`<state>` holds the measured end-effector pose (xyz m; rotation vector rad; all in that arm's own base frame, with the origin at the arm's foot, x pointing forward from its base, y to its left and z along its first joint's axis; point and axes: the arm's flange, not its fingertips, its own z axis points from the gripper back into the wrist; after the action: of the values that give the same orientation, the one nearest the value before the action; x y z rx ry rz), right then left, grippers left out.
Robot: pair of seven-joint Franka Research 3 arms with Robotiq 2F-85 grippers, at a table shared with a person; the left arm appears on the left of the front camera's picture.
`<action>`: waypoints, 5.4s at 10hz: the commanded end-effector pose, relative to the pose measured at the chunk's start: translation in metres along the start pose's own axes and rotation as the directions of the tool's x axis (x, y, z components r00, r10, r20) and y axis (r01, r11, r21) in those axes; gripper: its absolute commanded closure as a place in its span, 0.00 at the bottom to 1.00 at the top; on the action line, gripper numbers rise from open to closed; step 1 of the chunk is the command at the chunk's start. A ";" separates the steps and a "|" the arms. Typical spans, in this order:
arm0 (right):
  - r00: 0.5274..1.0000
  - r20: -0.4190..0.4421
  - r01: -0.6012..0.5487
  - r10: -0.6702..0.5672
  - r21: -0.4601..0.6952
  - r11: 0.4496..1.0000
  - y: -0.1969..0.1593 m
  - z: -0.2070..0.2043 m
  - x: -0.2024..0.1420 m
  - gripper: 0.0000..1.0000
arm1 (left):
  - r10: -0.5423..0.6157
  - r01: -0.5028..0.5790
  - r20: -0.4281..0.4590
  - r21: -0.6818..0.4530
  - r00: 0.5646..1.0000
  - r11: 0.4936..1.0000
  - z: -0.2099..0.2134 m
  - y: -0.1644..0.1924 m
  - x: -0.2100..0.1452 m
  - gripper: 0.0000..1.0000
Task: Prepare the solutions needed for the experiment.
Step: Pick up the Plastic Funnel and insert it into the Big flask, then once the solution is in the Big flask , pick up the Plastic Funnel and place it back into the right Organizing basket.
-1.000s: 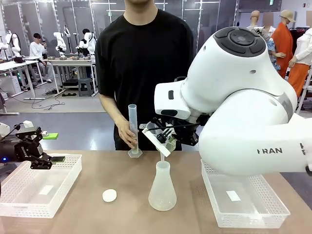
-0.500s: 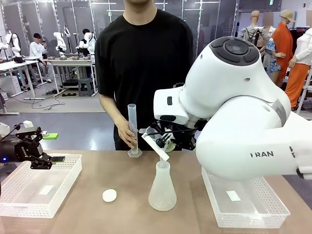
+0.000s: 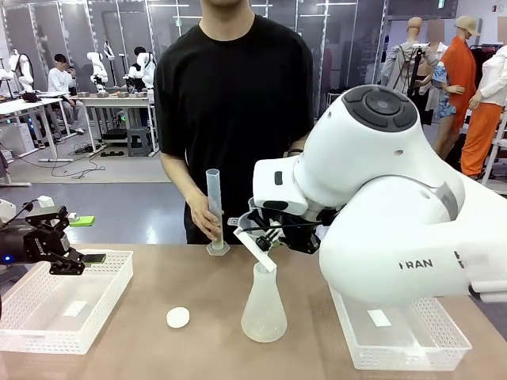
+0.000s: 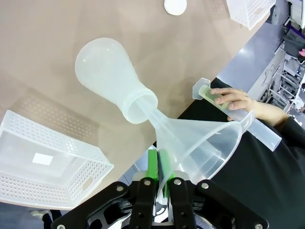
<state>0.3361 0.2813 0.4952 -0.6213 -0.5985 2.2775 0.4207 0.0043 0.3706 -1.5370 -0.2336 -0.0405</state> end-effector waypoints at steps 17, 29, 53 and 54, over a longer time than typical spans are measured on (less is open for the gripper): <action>0.994 0.108 -0.019 0.018 -0.001 1.000 0.033 -0.044 -0.014 0.95 | -0.005 0.005 0.000 -0.001 1.000 1.000 0.000 -0.001 0.000 0.00; 0.995 0.100 -0.011 0.010 0.009 1.000 0.030 -0.043 -0.005 0.36 | -0.005 0.005 0.000 -0.001 1.000 1.000 0.000 -0.001 0.000 0.00; 0.953 0.126 0.266 -0.276 0.087 0.960 0.041 0.083 -0.054 0.15 | -0.005 0.005 0.000 -0.001 1.000 1.000 0.000 -0.001 0.000 0.00; 0.864 0.129 0.460 -0.486 0.189 0.868 0.041 0.082 -0.065 0.15 | -0.005 0.005 0.000 -0.001 1.000 1.000 0.000 -0.001 0.000 0.00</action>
<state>0.3034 0.1942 0.5492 -0.2809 -0.6079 2.0326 0.4207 0.0043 0.3706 -1.5370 -0.2336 -0.0406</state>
